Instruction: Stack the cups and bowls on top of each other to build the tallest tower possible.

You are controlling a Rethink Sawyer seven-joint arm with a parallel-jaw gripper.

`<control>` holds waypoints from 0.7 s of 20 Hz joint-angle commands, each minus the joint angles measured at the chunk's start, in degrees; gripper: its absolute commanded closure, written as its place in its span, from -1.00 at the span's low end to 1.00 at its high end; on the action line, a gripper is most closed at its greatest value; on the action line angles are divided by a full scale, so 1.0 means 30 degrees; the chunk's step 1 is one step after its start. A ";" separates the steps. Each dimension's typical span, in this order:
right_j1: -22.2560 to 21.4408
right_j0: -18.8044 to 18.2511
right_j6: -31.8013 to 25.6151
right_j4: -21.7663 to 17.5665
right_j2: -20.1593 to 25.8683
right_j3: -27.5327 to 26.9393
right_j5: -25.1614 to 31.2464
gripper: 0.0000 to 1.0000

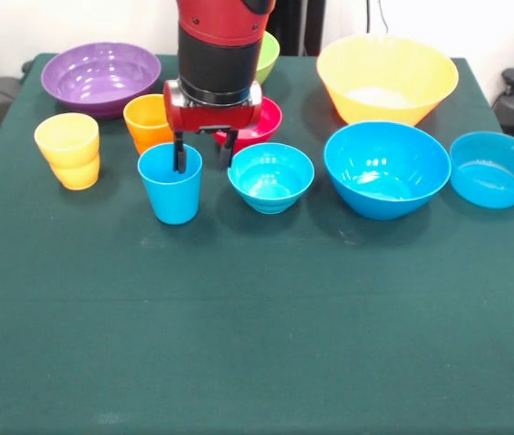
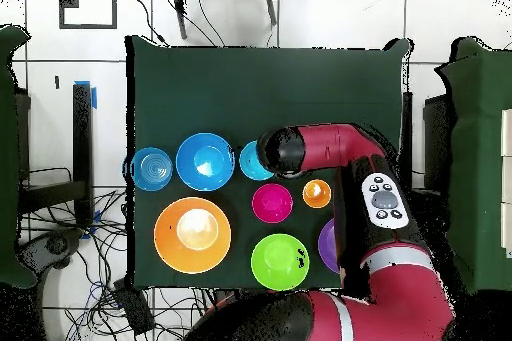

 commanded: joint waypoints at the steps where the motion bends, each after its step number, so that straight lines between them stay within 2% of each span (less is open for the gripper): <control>1: 0.0644 -0.0108 -0.2844 -0.1787 0.1337 -0.1203 -0.0210 -1.00; 9: 0.0648 -0.0183 -0.2289 -0.1909 0.1193 -0.0480 -0.0230 -1.00; 14: 0.0574 -0.0104 -0.1936 -0.2270 0.0973 -0.0123 -0.0893 -1.00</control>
